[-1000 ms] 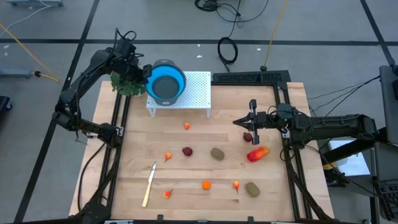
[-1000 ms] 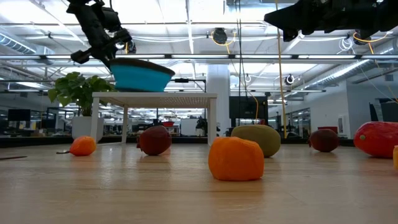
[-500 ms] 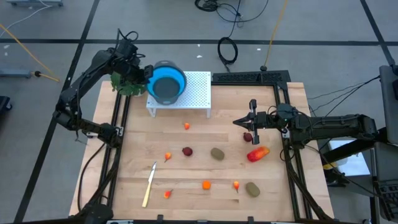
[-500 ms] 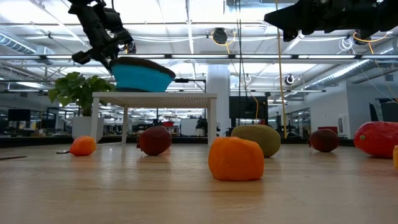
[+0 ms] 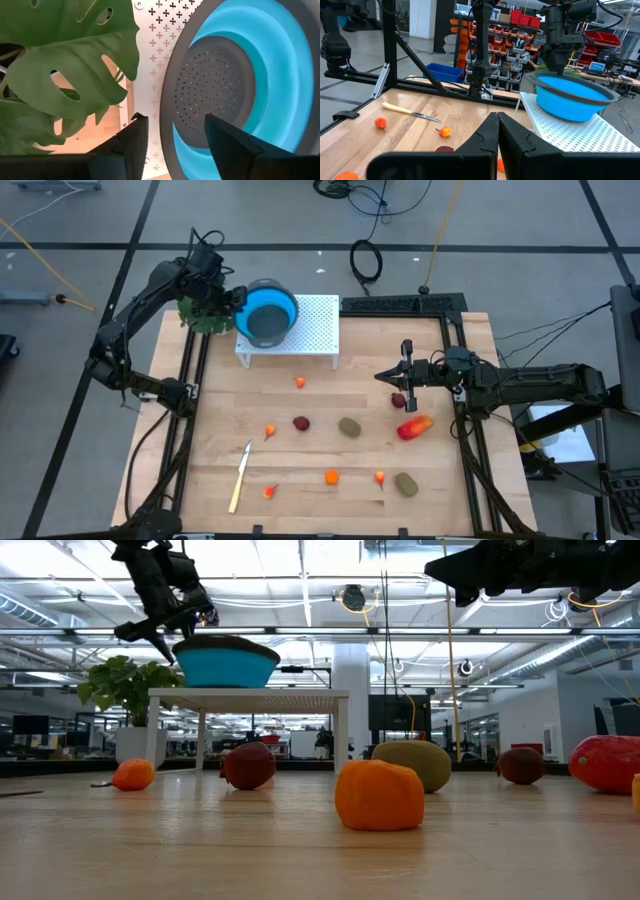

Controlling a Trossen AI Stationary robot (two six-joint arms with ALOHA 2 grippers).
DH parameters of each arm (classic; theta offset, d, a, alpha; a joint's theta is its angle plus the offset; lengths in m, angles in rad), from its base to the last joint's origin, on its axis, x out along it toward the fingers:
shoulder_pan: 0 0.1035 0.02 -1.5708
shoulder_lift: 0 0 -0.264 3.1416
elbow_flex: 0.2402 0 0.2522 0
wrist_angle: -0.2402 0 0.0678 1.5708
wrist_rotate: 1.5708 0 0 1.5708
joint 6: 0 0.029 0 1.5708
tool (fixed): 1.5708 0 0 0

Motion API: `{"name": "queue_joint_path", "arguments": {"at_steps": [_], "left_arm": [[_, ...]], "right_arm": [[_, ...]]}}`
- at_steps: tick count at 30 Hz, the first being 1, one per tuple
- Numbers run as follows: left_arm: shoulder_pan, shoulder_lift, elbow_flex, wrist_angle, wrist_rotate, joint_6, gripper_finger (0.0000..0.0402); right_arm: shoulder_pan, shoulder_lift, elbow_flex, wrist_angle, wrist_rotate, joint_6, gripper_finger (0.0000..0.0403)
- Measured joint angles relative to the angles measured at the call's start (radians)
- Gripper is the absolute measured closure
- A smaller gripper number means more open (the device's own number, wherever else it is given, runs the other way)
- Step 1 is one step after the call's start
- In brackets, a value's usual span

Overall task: Pick & Place Fruit
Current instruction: Put the red mango into the blue strainer bowl on the shelf

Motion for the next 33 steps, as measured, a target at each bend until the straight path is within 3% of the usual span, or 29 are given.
{"name": "queue_joint_path", "arguments": {"at_steps": [6,14,21,31,33], "left_arm": [[0.04,-0.031,0.01,-0.006,0.077,-0.004,0.0174],[0.026,-0.145,0.063,-0.022,0.055,-0.029,0.0192],[-0.162,-0.241,0.063,-0.06,-0.109,-0.046,0.0254],[-0.453,-0.314,0.063,-0.075,-0.302,-0.116,0.0389],[-0.507,-0.315,0.063,-0.072,-0.337,-0.114,0.0395]], "right_arm": [[0.0,0.0,0.0,0.0,0.0,0.0,0.0403],[0.0,0.0,0.0,0.0,0.0,0.0,0.0403],[0.0,0.0,0.0,0.0,0.0,0.0,0.0403],[0.0,0.0,0.0,0.0,0.0,0.0,0.0403],[0.0,0.0,0.0,0.0,0.0,0.0,0.0403]]}}
